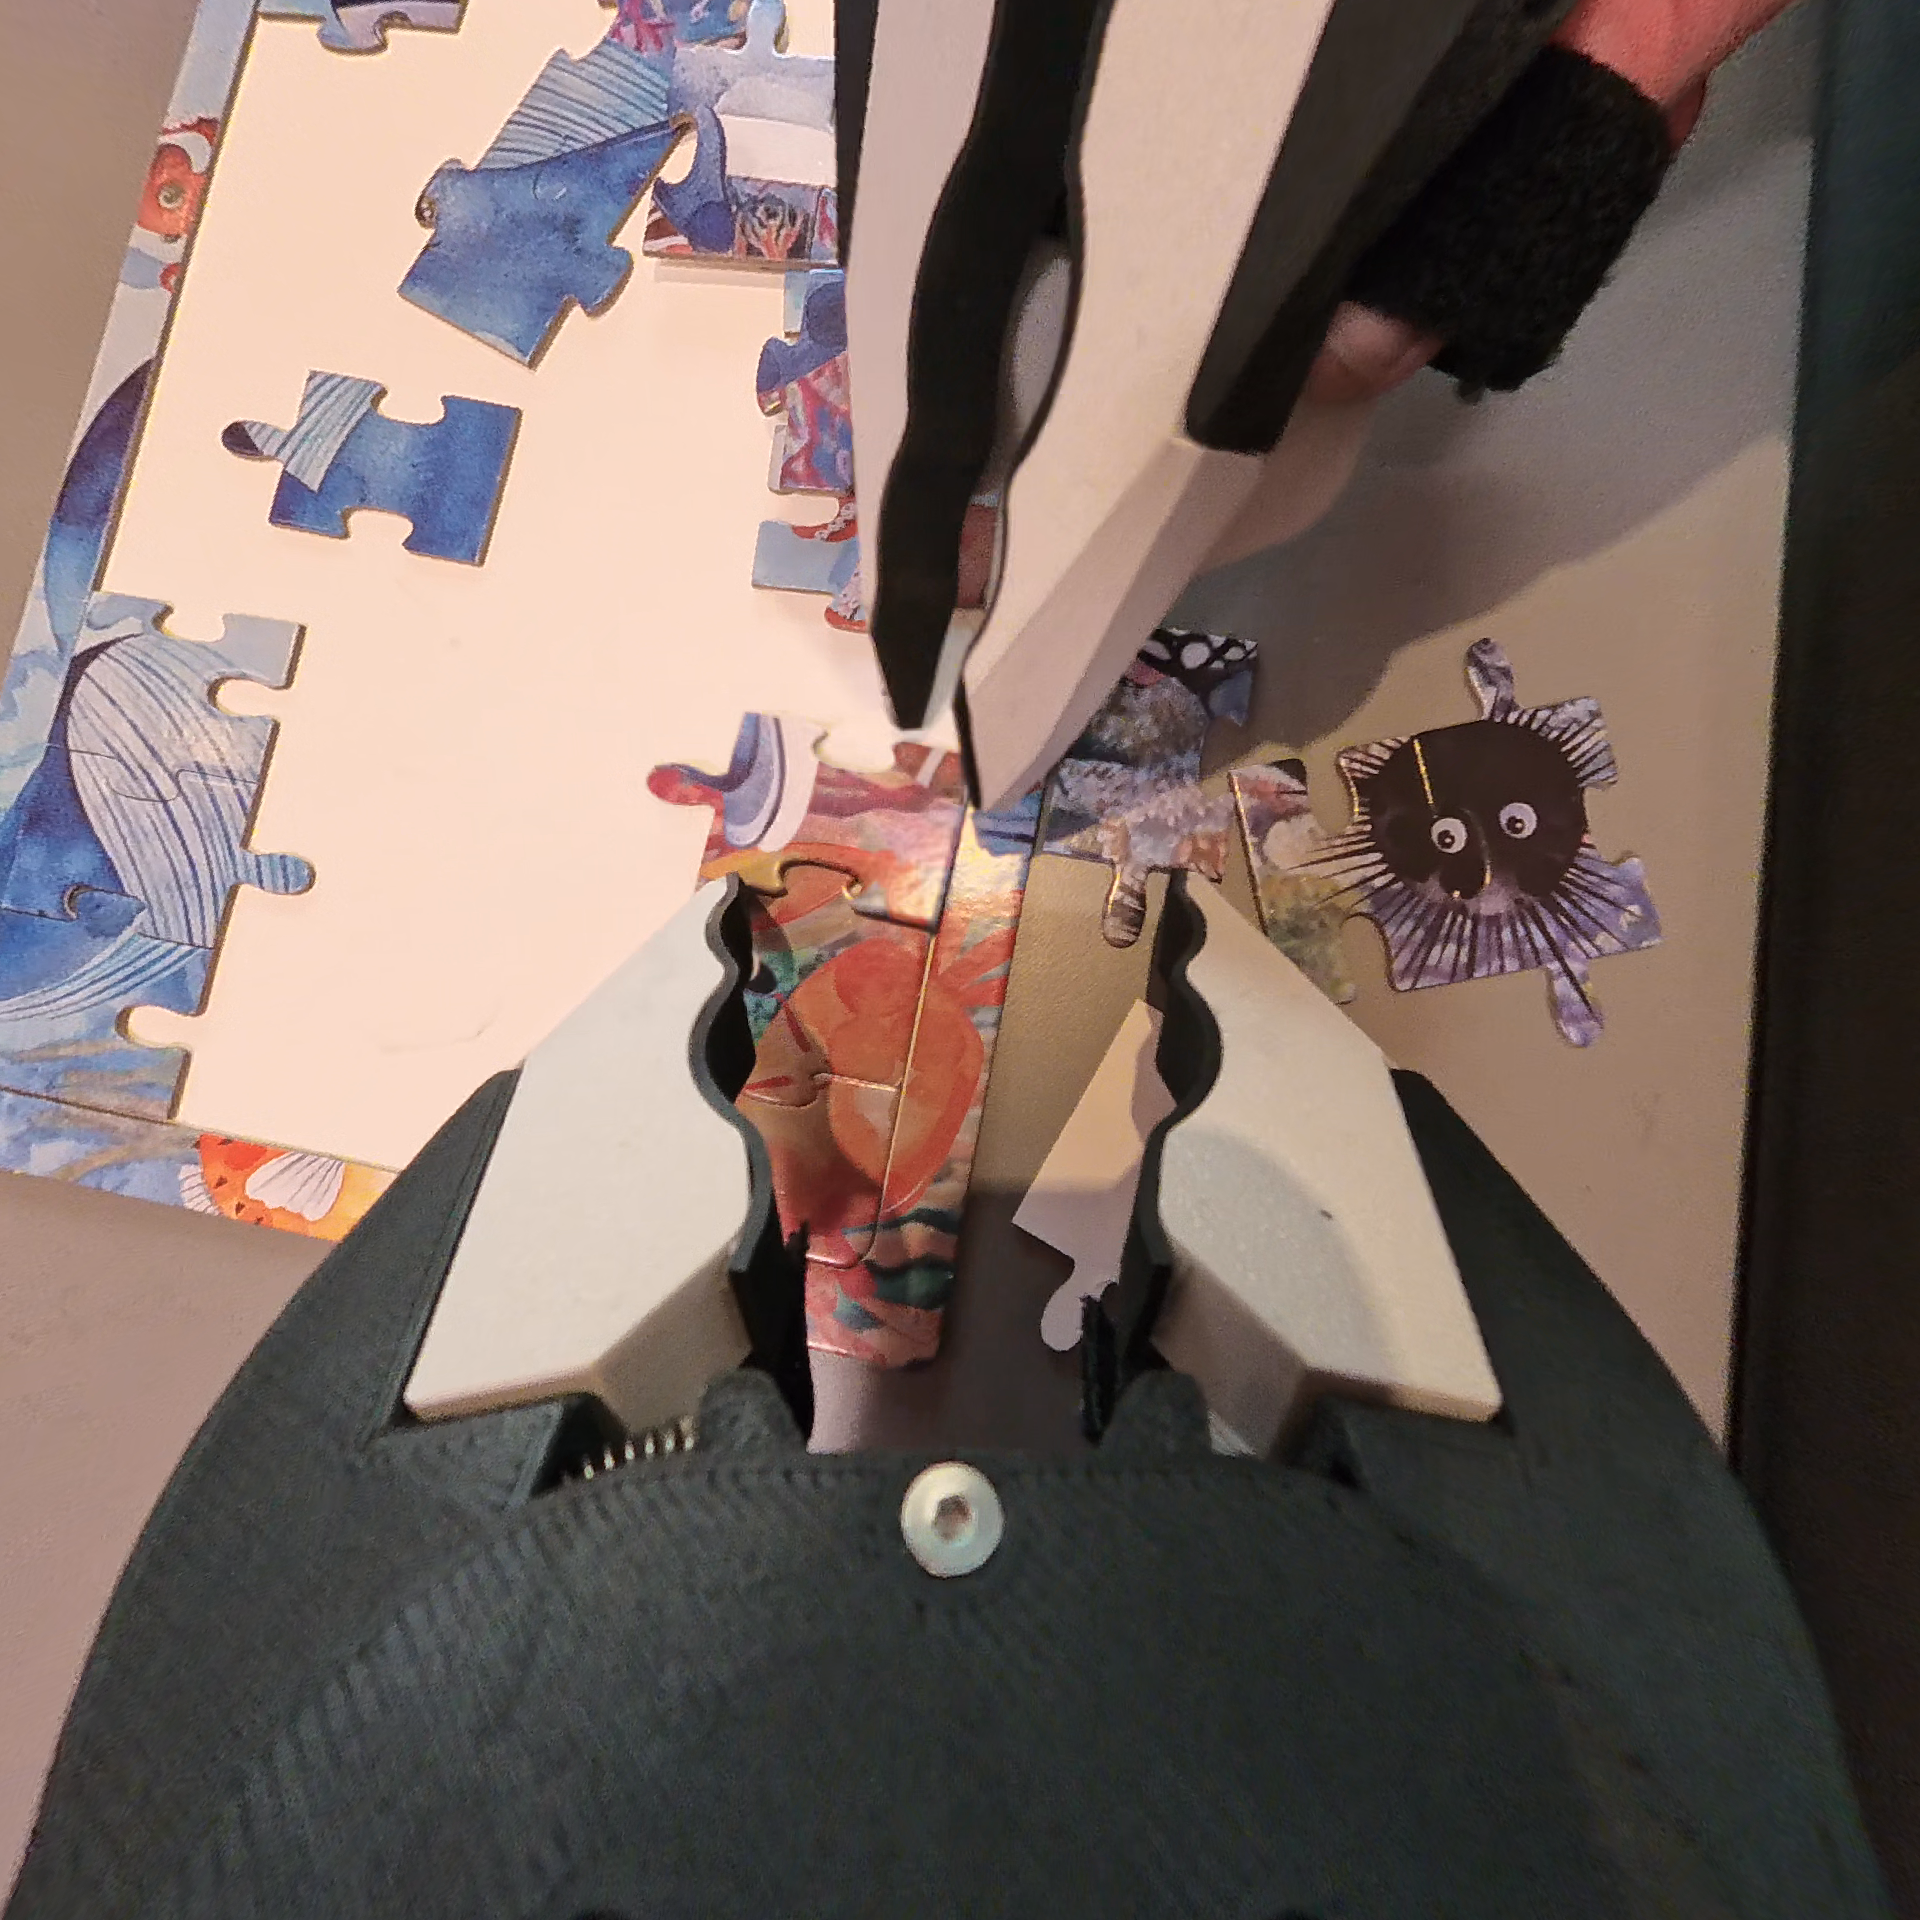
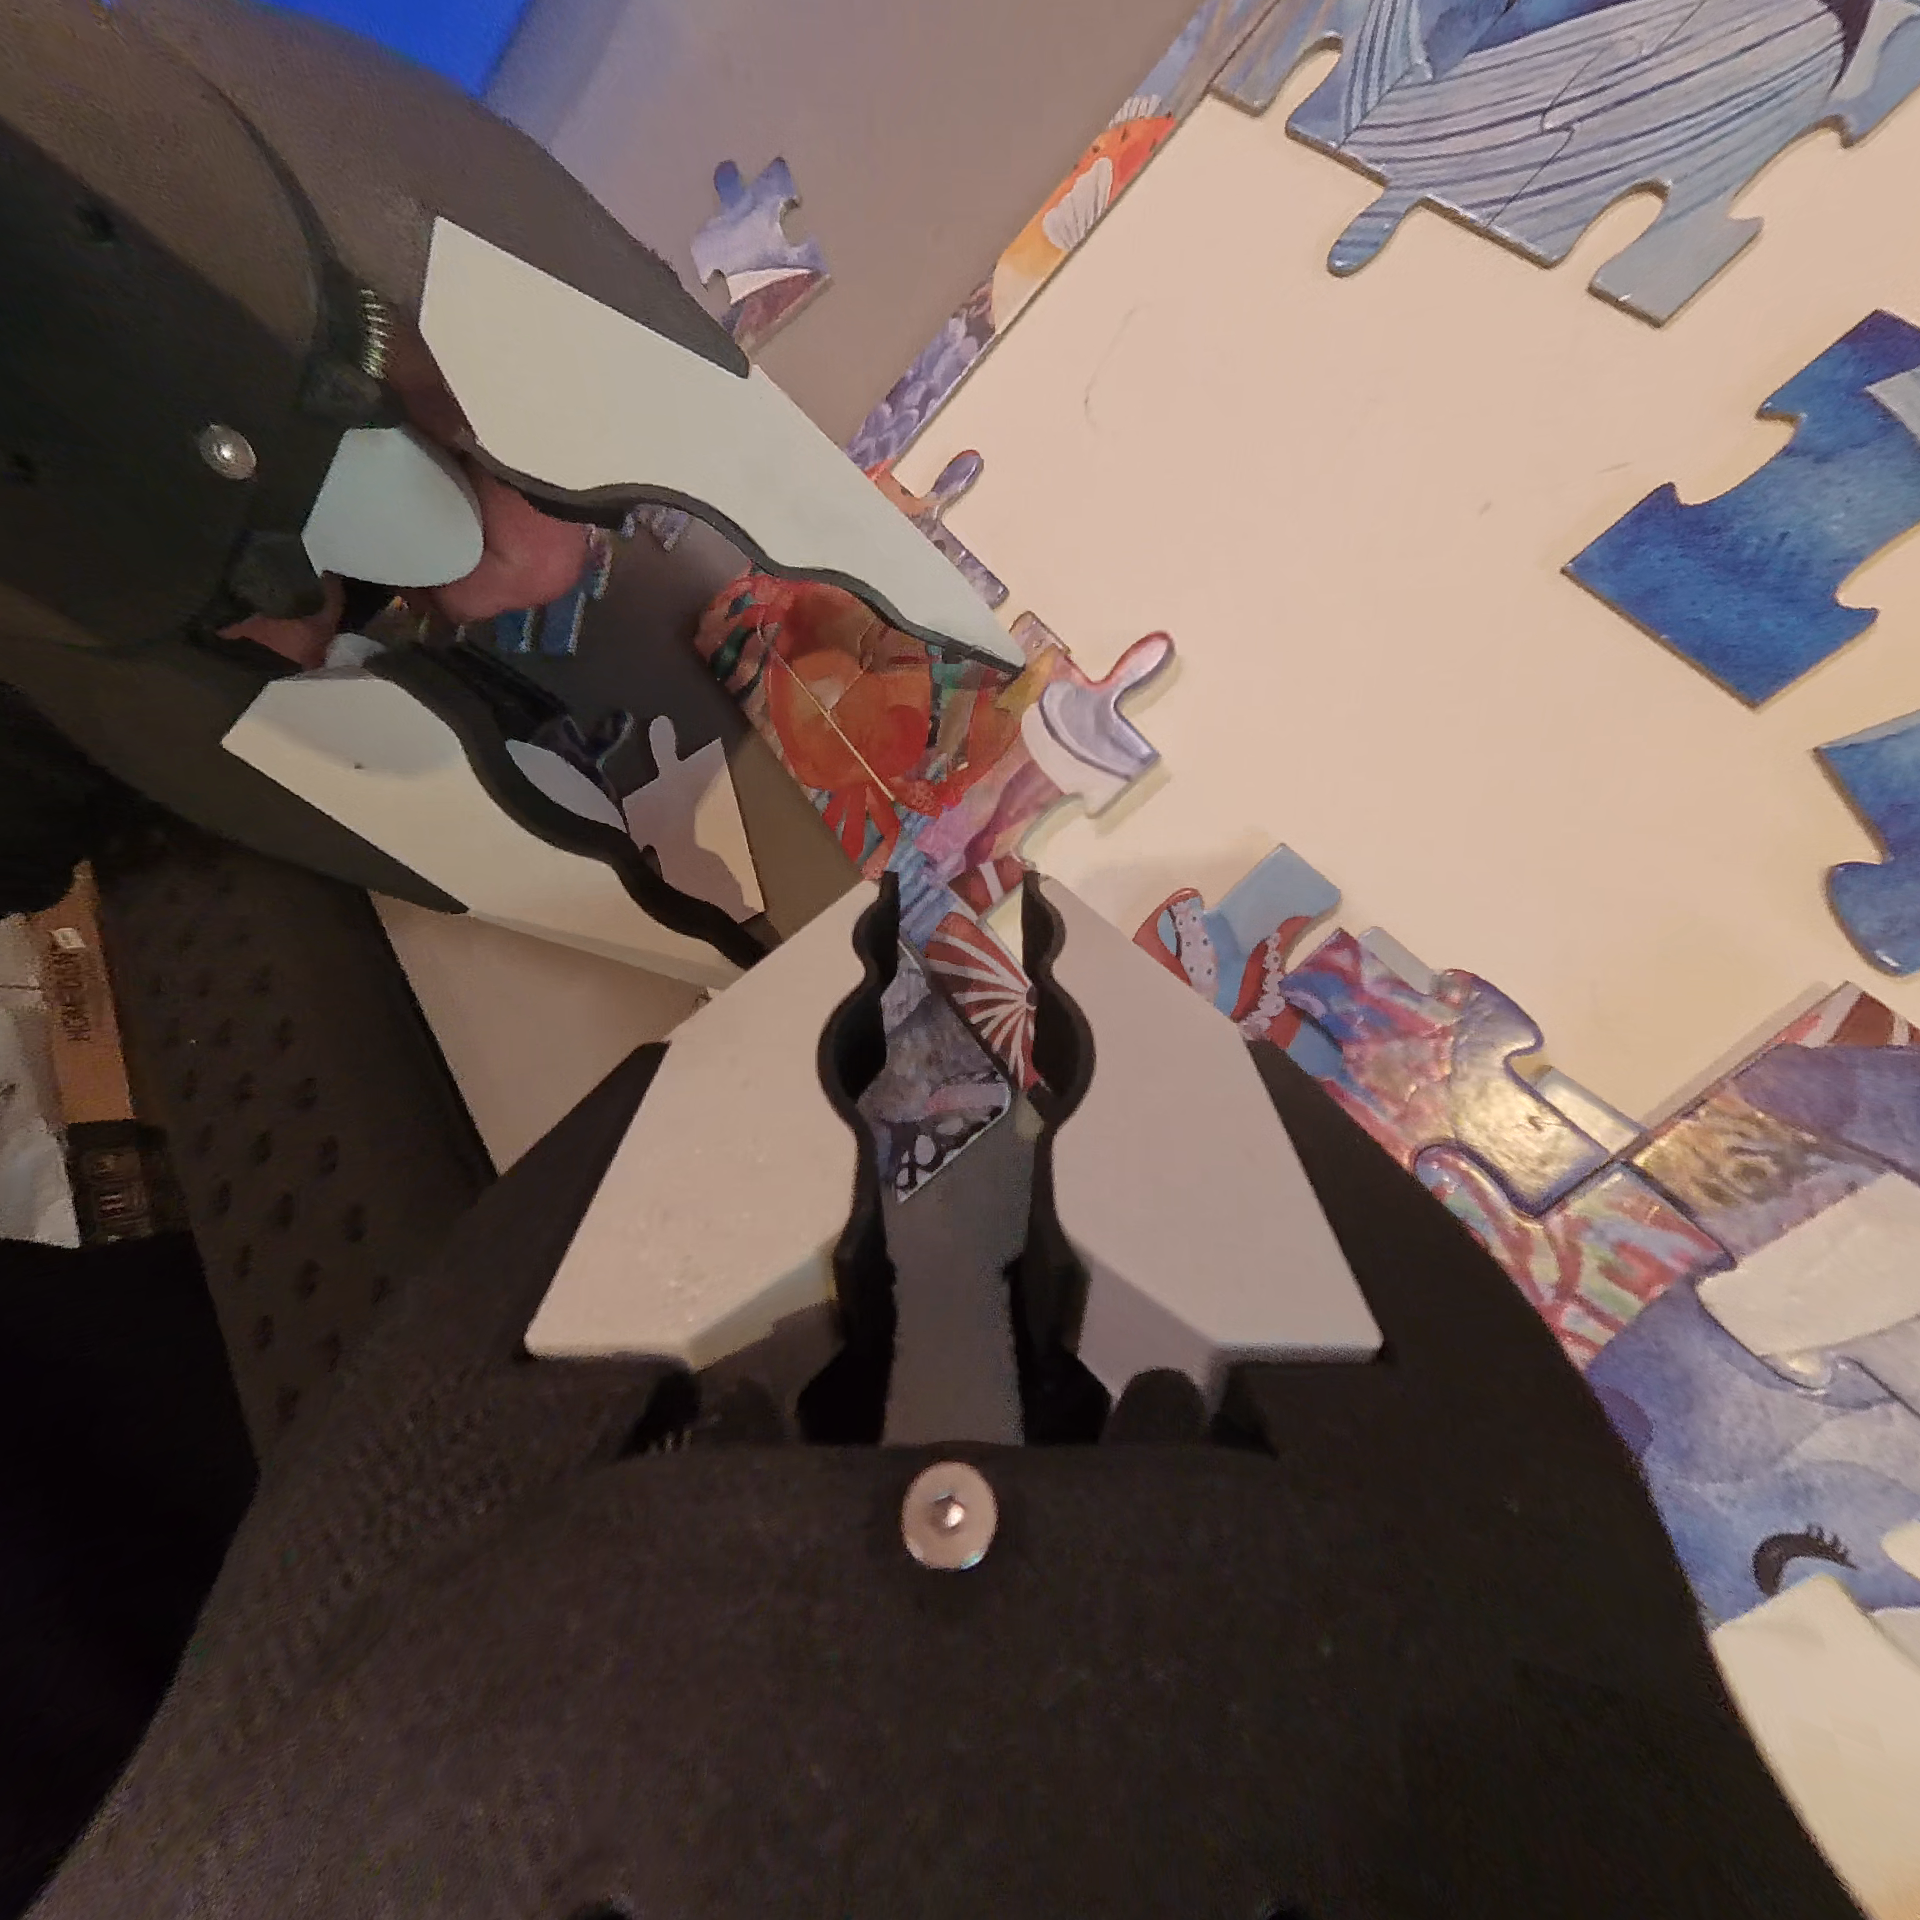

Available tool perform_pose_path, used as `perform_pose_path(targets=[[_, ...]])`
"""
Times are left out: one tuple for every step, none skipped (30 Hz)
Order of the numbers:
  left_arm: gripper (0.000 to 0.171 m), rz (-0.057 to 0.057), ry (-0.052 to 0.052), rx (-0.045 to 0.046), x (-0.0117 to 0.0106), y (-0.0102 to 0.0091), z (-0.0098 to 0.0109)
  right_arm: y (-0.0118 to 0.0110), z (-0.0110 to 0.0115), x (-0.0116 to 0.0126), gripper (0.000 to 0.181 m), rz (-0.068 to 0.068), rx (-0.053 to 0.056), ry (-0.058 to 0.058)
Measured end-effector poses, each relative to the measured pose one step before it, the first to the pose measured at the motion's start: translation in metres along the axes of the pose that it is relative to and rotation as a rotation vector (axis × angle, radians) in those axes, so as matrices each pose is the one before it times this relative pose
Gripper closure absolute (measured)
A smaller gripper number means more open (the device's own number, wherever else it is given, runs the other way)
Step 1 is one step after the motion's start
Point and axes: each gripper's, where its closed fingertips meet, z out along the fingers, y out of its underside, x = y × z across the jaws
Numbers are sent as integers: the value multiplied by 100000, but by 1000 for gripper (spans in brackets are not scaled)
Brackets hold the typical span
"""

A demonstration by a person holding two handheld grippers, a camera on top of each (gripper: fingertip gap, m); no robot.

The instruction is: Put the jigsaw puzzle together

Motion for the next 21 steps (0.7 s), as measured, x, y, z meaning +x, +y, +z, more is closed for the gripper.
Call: perform_pose_path(targets=[[93, -226, 391, 234, 63, -22, 47, -195, -67, 196, 160, -655, 1059, 1537], [94, 350, 139, 244, 56, -34, 25, -192, -110, 210, 162, -609, 899, 1258], [94, 492, -202, 101, 27, -32, -11, -69, -88, 129, 161, 8, 51, 387], [93, 118, -160, -350, 0, 28, -23, -69, -121, 158, 162, -526, 223, 764], [93, 211, -26, -140, 12, -2, -8, -69, -142, 296, 162, -1583, 138, 2249], [93, -27, 199, 45, 30, 0, 11, -55, -88, 172, 162, -2662, -362, 1996], [93, -358, 407, 228, 34, -15, 44, -254, -6, -201, 162, -2710, 552, -45], [93, -520, 755, 399, 85, -27, 72, -441, 57, -334, 163, -2328, 1650, -710], [92, -132, 321, 215, 58, -35, 57, -103, 229, -176, 165, -2555, -710, 215], [92, 144, -225, -293, -11, 14, -26, 183, 399, -183, 165, -3765, -2607, 175], [92, 184, -167, -510, 3, 52, -49, 264, 463, -148, 167, -3700, -2577, 294], [92, 307, -228, -267, 8, 63, -107, 204, 405, 73, 172, -2578, -1685, 1157], [92, 100, -460, 215, -36, 4, -142, -35, 198, 251, 179, -2200, -6, 1636], [93, -187, 125, 64, 13, 27, -176, 33, 47, 198, 181, -1907, -812, 752], [94, -79, 1052, -205, 169, 40, -166, 20, -39, 96, 181, -619, -1063, -264], [96, 395, 1216, -5, 231, -1, -145, 30, -33, 96, 181, 111, -1155, -386], [98, 748, 1369, -94, 325, -3, -80, 26, -16, 31, 181, -300, -932, -652], [100, 840, 1795, -1211, 426, 140, 2, 82, -34, 113, 181, -902, -1270, 139], [100, 1086, 765, -864, 315, 69, 71, 164, 7, 198, 181, -1374, -1672, 1056], [100, 986, 374, -400, 267, -2, 120, 100, 29, 111, 181, -1593, -1040, 687], [98, 774, -65, -87, 179, -65, 106, 16, 1, 69, 181, -540, -294, 384]])
